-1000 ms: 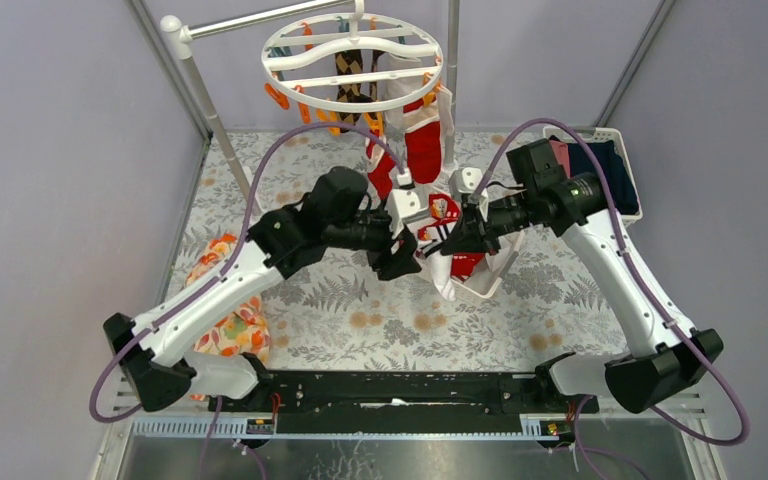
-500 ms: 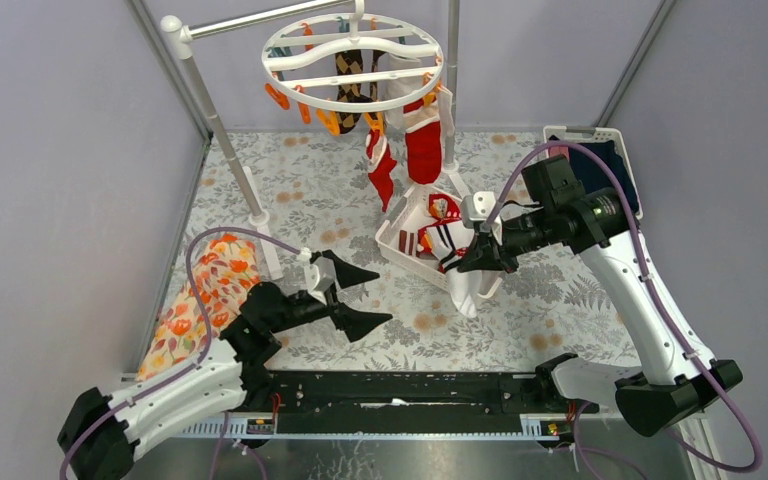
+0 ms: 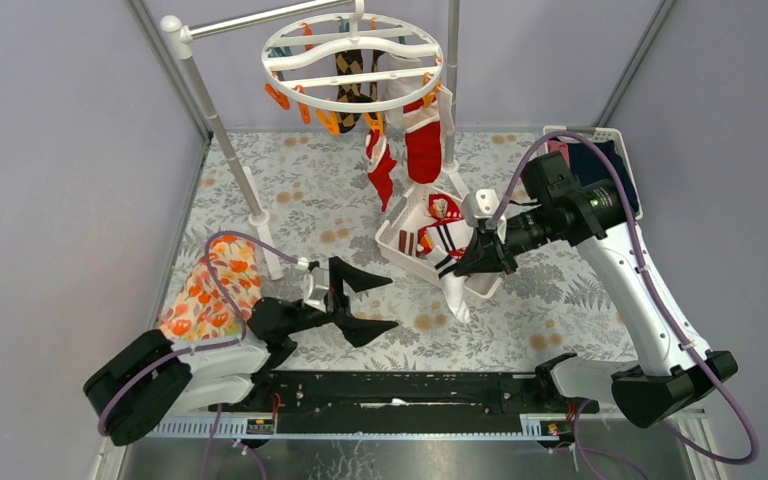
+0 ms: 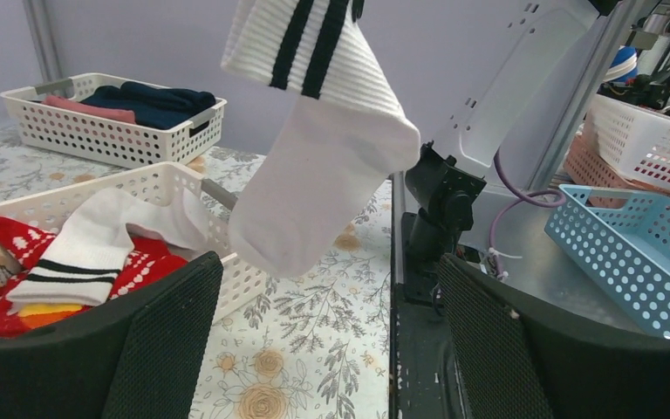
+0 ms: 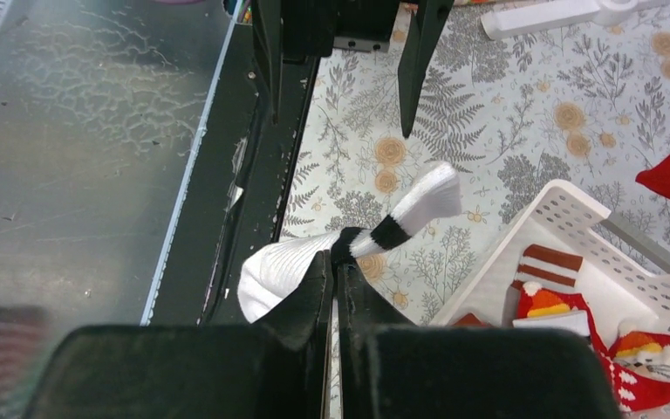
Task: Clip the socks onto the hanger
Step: Pick up the sock from the bin.
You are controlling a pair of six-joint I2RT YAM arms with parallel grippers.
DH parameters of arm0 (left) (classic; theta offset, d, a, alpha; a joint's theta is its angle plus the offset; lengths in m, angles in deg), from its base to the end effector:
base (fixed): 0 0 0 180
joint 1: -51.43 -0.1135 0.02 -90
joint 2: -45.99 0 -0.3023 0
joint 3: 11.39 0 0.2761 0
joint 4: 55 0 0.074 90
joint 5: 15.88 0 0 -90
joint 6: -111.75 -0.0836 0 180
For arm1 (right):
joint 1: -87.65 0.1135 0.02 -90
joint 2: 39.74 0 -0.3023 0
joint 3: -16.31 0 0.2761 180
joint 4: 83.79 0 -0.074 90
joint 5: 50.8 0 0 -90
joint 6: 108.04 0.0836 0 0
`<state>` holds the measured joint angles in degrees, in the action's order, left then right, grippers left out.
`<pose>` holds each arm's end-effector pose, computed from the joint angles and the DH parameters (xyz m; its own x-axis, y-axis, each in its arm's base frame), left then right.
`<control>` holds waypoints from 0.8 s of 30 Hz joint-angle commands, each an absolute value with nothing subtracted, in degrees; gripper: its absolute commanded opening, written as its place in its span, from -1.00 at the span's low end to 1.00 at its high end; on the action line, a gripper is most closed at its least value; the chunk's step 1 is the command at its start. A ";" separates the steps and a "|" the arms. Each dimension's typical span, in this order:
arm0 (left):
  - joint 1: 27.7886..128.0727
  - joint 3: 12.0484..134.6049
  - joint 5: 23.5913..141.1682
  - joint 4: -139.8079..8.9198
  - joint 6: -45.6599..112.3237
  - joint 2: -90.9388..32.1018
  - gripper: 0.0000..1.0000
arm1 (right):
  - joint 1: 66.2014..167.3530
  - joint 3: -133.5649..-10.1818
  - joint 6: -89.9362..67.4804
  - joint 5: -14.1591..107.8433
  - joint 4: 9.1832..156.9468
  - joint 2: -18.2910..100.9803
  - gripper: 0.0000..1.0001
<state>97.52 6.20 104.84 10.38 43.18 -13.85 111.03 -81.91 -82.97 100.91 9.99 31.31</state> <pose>0.1125 -0.1785 0.2465 -0.0917 -0.3576 -0.9294 0.9793 0.1365 -0.1492 0.1781 0.1572 0.4280 0.2133 -0.3755 -0.9020 -0.9689 -0.2001 -0.1458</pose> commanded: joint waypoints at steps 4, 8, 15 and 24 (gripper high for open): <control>99.93 9.32 103.91 24.12 41.09 -20.44 0.90 | 111.47 -87.11 -85.58 106.61 5.46 32.78 -1.00; 100.70 12.93 103.88 24.21 39.76 -24.41 0.84 | 111.46 -87.64 -86.26 107.79 4.37 33.57 -1.00; 100.31 20.94 107.26 24.56 47.89 -31.15 0.72 | 111.45 -87.50 -87.41 108.54 2.97 33.58 -1.00; 100.30 25.91 104.36 24.56 63.52 -37.15 0.49 | 111.42 -86.42 -87.68 109.59 3.24 33.25 -1.00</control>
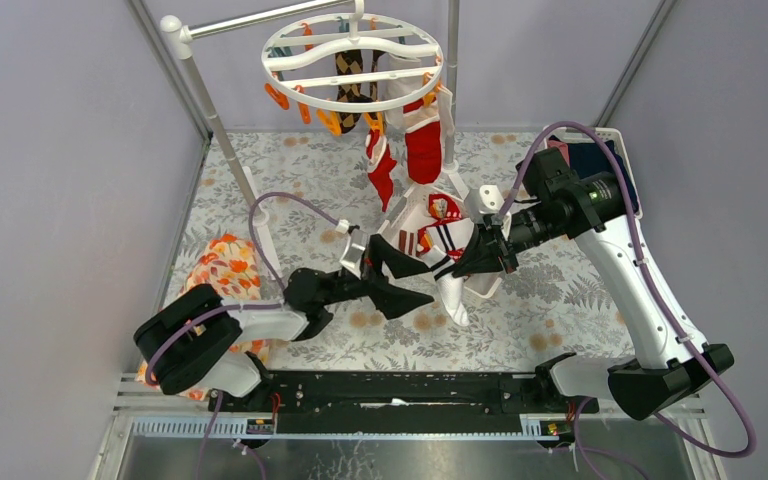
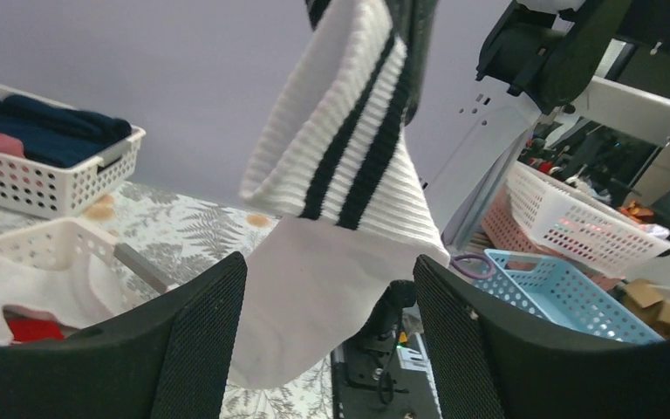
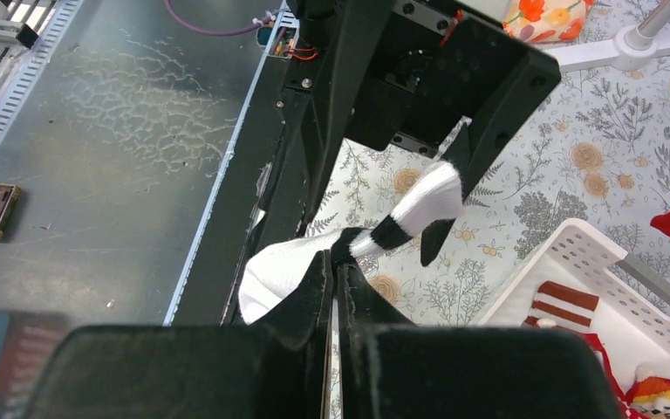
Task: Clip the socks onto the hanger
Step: Pick up the sock from the bin.
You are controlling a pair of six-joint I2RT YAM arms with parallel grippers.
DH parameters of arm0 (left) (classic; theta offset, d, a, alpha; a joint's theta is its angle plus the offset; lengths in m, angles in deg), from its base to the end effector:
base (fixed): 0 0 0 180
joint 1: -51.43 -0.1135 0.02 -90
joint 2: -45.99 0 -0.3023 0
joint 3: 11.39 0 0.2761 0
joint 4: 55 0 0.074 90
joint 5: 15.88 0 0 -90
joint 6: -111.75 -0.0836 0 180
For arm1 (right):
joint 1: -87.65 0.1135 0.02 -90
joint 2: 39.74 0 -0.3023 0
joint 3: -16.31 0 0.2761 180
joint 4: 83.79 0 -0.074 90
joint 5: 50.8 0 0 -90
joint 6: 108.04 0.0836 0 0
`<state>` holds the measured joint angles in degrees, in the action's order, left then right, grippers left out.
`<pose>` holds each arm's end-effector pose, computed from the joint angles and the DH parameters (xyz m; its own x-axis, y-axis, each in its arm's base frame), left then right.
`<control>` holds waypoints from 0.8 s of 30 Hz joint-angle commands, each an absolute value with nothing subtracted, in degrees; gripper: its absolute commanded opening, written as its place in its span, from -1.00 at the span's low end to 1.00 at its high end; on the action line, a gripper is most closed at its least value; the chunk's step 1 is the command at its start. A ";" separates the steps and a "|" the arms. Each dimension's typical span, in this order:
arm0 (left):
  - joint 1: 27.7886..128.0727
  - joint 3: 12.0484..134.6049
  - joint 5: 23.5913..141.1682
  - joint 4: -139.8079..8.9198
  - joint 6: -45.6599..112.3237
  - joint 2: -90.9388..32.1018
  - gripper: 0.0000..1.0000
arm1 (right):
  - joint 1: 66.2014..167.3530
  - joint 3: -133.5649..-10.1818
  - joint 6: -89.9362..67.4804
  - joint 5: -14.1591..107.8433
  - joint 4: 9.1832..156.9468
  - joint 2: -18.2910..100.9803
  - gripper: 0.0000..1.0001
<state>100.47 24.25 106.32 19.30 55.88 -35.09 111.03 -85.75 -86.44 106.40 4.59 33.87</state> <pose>0.1588 -0.2509 0.2853 -0.2683 -0.4152 -0.8693 0.9597 -0.0371 -0.2785 0.1764 0.1602 0.4401 0.1965 -0.3076 -0.9310 -0.9588 -0.2591 -0.1168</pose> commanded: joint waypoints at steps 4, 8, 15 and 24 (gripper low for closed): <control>100.31 27.59 104.31 24.56 66.65 -38.24 0.45 | 111.47 -86.35 -87.72 109.69 3.24 33.31 -1.00; 100.30 28.91 103.98 24.65 68.65 -38.79 0.32 | 111.42 -85.92 -87.74 109.78 3.42 33.04 -1.00; 100.25 30.76 104.74 24.87 71.95 -39.24 0.32 | 111.47 -85.14 -87.74 109.78 3.88 32.69 -1.00; 98.98 29.02 105.05 24.85 75.08 -36.17 -0.64 | 111.47 -85.50 -86.84 108.64 4.64 32.21 -1.00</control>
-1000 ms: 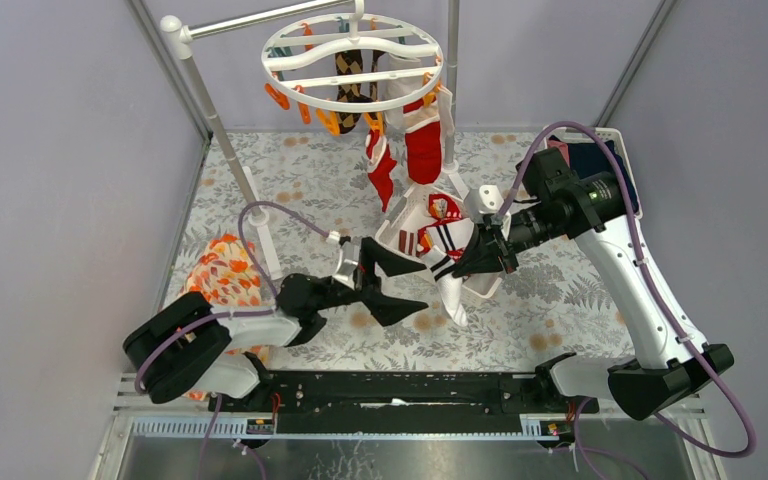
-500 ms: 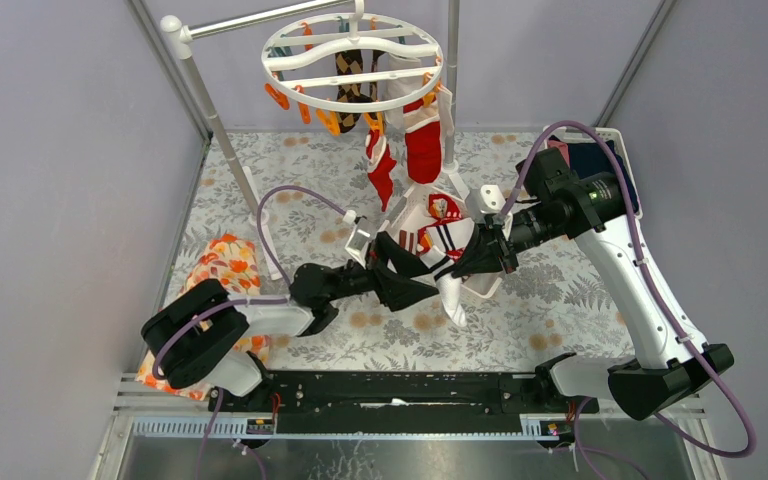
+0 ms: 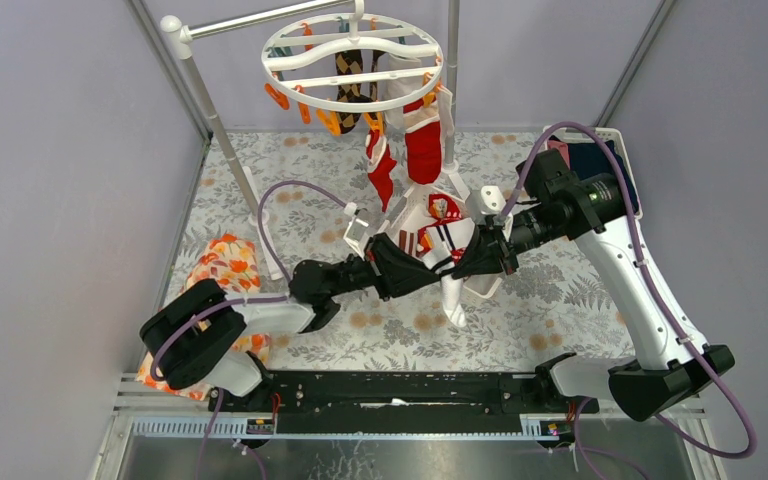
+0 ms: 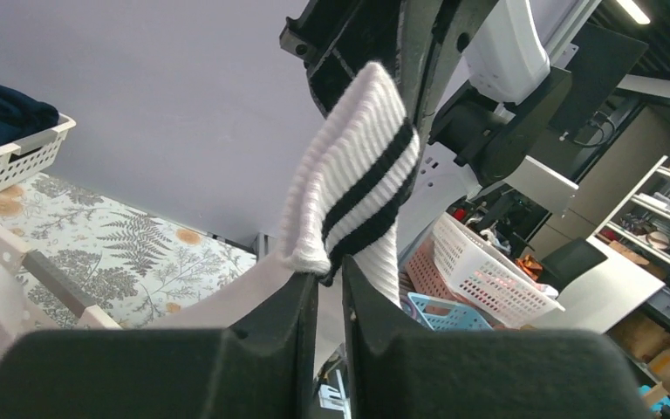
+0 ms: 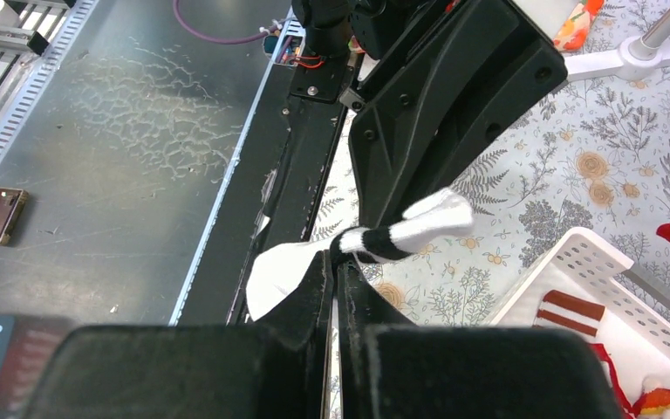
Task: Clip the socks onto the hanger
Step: Pick up the sock from the bin.
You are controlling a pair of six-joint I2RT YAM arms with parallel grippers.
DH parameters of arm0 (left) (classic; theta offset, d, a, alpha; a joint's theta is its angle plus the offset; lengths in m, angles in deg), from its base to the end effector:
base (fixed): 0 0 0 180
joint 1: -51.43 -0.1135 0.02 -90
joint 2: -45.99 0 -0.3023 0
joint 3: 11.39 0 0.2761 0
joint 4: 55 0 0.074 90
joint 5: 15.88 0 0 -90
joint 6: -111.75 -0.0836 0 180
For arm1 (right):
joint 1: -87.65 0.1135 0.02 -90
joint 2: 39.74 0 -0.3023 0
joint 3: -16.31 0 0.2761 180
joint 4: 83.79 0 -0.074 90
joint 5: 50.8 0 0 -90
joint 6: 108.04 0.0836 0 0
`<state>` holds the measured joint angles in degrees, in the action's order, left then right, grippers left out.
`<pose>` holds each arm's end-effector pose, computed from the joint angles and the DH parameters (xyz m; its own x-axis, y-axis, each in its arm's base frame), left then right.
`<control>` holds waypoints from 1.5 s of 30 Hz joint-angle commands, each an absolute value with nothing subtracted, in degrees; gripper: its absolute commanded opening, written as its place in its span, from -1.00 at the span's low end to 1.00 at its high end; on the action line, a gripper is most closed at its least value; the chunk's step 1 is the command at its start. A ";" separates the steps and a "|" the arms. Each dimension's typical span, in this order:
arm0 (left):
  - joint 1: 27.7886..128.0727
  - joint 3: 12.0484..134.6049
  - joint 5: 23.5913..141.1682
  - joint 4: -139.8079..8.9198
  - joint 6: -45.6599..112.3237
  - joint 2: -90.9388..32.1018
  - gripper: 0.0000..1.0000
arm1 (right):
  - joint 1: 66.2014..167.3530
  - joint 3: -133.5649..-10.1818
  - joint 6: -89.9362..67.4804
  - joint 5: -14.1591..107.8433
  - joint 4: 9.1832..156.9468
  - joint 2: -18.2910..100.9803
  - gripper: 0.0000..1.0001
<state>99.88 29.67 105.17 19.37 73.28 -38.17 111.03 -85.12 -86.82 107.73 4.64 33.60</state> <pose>0.1769 -0.2646 0.3012 -0.5167 -0.4282 -0.7413 0.8503 -0.1559 -0.5026 0.1744 0.1601 0.4395 0.1937 -0.2880 -0.9378 -0.9562 -0.2691 -0.1148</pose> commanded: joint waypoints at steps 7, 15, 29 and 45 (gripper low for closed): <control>97.25 26.88 104.78 24.87 75.92 -32.76 -1.00 | 111.47 -83.98 -82.67 106.02 8.85 31.64 -1.00; 95.12 22.19 104.93 24.58 72.98 -25.43 -1.00 | 111.36 -80.75 -68.83 98.75 20.89 30.49 -0.86; 95.28 26.71 108.42 1.54 67.52 -20.72 -1.00 | 111.30 -79.73 -62.40 106.32 26.04 31.90 0.80; 95.38 30.14 104.17 -4.70 72.37 -21.16 -1.00 | 111.45 -73.42 -61.11 107.70 32.77 31.30 0.76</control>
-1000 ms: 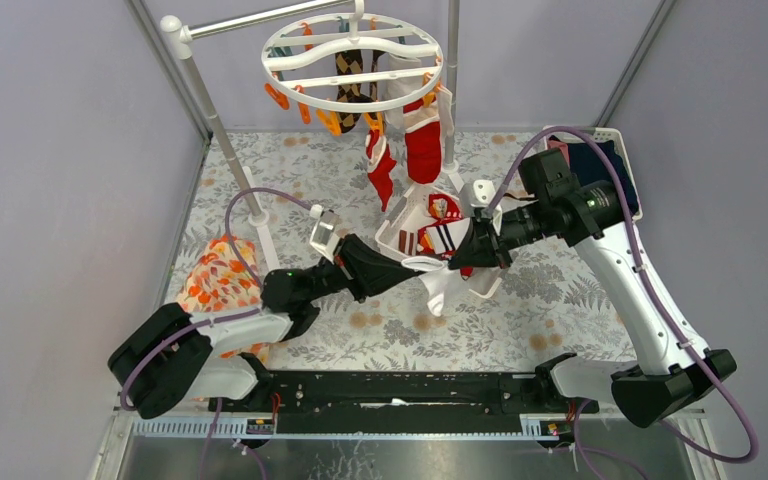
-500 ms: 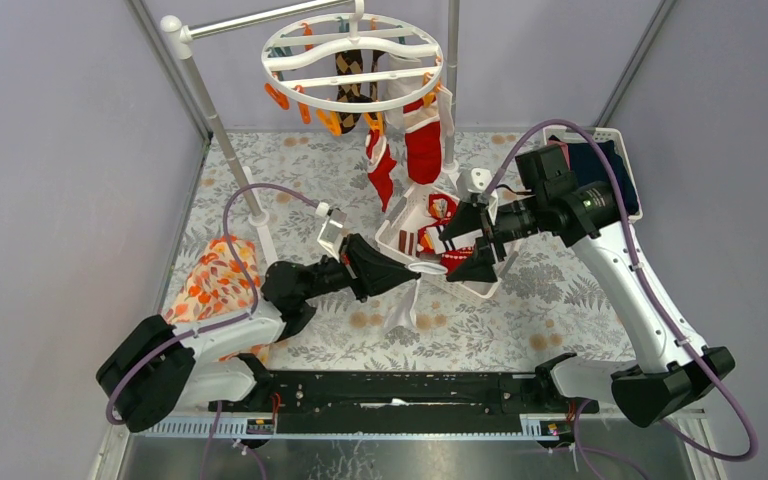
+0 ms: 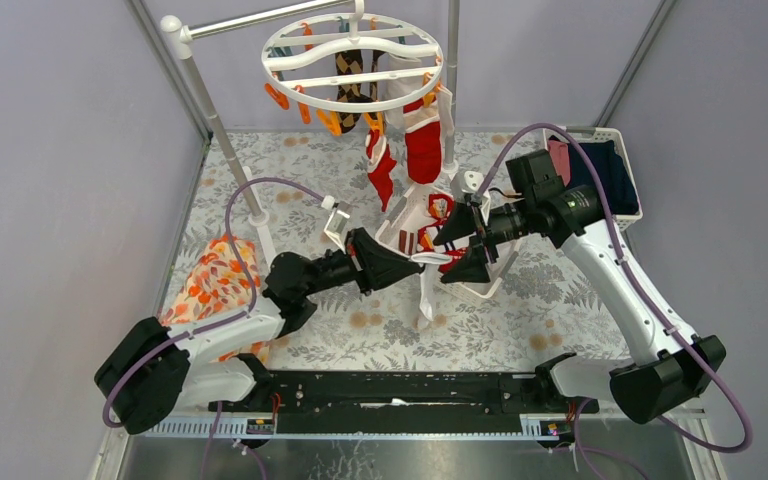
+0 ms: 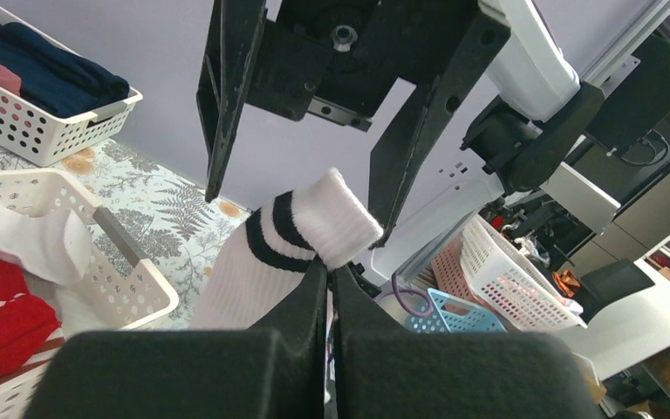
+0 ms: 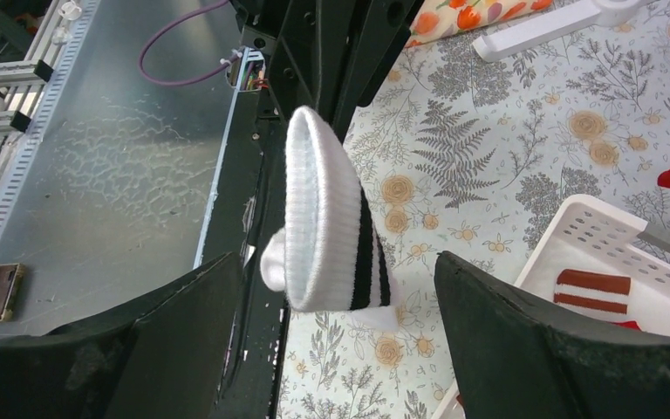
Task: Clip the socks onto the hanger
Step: Pick up the sock from the bin.
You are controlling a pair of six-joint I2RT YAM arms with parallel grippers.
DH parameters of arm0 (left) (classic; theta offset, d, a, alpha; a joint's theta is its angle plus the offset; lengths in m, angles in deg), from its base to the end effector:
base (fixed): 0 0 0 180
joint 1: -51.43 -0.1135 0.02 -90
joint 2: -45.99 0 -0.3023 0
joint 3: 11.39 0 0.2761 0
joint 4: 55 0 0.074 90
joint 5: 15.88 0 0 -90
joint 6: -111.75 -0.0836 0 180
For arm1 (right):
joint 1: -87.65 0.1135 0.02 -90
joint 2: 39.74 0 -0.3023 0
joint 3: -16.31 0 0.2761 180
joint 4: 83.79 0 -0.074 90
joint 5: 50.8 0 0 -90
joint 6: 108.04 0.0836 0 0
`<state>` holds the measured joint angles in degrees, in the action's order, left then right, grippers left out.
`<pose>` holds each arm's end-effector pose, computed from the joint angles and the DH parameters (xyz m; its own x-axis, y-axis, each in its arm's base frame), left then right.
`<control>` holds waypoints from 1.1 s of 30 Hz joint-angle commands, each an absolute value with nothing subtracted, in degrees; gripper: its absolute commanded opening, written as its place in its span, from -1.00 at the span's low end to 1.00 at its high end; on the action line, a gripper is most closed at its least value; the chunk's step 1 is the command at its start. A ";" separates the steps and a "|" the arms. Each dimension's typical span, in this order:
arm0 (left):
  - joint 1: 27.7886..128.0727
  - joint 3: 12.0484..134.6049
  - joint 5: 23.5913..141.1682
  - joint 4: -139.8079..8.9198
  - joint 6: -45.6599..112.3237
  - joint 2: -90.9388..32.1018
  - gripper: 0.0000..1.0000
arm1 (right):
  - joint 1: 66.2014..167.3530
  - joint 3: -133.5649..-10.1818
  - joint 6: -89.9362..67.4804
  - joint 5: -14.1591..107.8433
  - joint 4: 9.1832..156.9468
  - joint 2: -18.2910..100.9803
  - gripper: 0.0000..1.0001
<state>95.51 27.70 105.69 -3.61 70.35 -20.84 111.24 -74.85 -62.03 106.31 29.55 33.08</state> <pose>0.1696 -0.2252 0.3212 -0.5124 -0.3934 -0.7633 0.8360 -0.0252 -0.5482 0.2108 0.1761 0.4096 0.0056 -0.2923 -0.9563 -0.9913 -0.1275 0.0332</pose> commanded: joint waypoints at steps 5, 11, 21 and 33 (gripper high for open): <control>95.37 30.06 104.79 -4.01 73.57 -21.42 -1.00 | 111.47 -73.16 -60.54 107.53 34.80 31.39 0.53; 95.33 29.05 103.33 -7.18 71.51 -18.89 -1.00 | 111.47 -73.96 -60.27 107.94 34.76 31.04 -0.22; 95.31 27.35 100.16 -21.26 57.70 -11.30 0.16 | 111.46 -75.26 -60.53 111.71 31.98 32.19 -1.00; 96.27 26.02 100.19 -17.55 47.59 -8.98 0.90 | 112.78 -77.52 -64.47 112.74 26.99 35.87 -1.00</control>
